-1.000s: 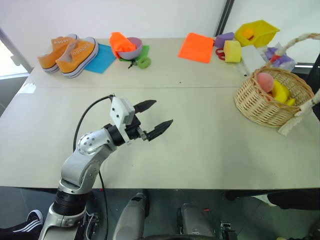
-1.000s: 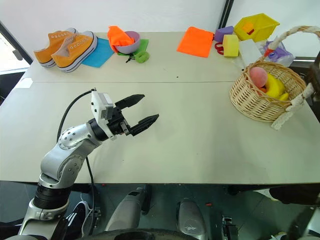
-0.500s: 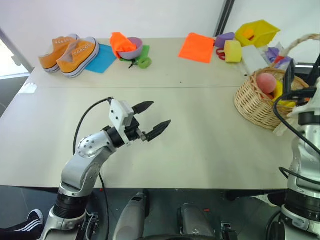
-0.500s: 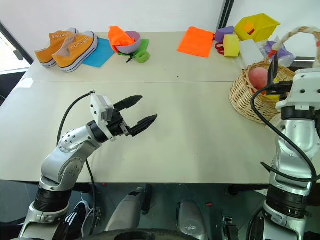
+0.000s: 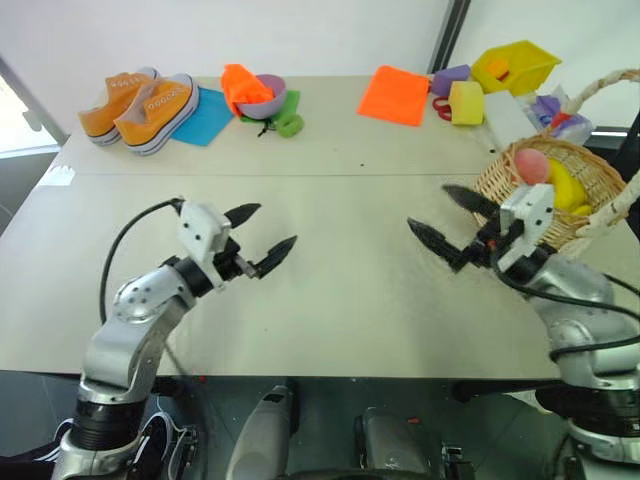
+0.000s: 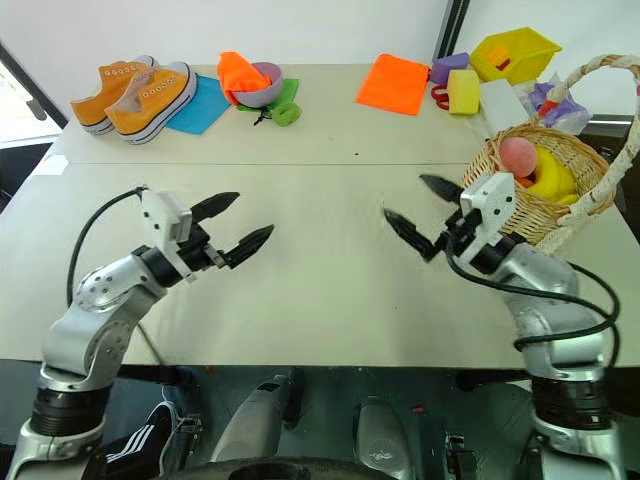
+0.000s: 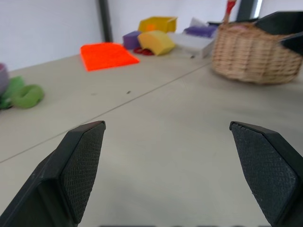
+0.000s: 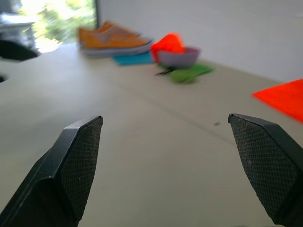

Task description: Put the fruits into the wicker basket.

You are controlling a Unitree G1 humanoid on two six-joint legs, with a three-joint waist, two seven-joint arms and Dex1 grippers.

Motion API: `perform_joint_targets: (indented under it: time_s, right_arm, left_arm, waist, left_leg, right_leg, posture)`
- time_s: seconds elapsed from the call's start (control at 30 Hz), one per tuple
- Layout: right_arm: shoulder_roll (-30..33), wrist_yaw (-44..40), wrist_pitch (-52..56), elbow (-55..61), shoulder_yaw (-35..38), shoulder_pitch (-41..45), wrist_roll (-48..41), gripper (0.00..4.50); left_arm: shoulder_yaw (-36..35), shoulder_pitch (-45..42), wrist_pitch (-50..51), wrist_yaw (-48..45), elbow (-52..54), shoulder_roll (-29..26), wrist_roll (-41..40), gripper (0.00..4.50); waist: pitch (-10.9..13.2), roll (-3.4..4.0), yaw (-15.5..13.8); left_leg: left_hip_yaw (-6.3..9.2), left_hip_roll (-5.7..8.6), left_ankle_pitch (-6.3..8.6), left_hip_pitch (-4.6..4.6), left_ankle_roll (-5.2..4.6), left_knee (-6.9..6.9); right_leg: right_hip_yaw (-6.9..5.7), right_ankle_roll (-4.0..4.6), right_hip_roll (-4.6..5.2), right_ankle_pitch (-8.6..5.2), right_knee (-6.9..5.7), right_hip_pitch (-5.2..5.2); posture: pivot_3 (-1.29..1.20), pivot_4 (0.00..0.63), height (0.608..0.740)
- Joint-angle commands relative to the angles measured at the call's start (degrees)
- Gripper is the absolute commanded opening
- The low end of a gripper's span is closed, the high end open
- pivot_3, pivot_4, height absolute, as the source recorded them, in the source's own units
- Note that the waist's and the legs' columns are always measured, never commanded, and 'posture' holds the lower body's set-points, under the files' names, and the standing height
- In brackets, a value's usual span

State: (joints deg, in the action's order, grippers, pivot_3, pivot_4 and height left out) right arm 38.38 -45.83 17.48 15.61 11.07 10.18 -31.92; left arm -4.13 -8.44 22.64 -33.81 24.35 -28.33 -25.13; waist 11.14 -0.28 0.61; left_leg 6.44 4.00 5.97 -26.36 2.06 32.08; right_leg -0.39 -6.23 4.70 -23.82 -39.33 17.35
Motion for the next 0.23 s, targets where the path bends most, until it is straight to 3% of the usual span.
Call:
perform_joint_targets:
  time_s: [0.03,0.23]
  right_arm:
    - [1.6,-5.8,-1.7,-3.7,-0.4,0.0,0.5,4.43]
    - [-0.6,-5.8,-4.1,-8.0,-1.8,2.7,2.9,4.43]
  left_arm:
    - [-2.8,2.7,-3.5,-0.3,-0.4,-0.5,1.1,4.5]
    - [-6.0,5.8,-3.0,-0.1,-1.5,-1.0,-0.1,4.5]
  waist:
    - [0.0,0.0,0.0]
    - [0.0,0.0,0.1]
  left_leg:
    - [-0.01,-0.01,0.0,0.0,0.0,0.0]
    - [-0.06,-0.04,0.01,-0.04,0.01,-0.01]
  right_leg:
    - [0.0,0.0,0.0,0.0,0.0,0.0]
    - [0.03,0.01,0.01,0.0,0.0,0.09]
  posture:
    - [0.0,0.15,0.74]
    - [0.0,0.15,0.74]
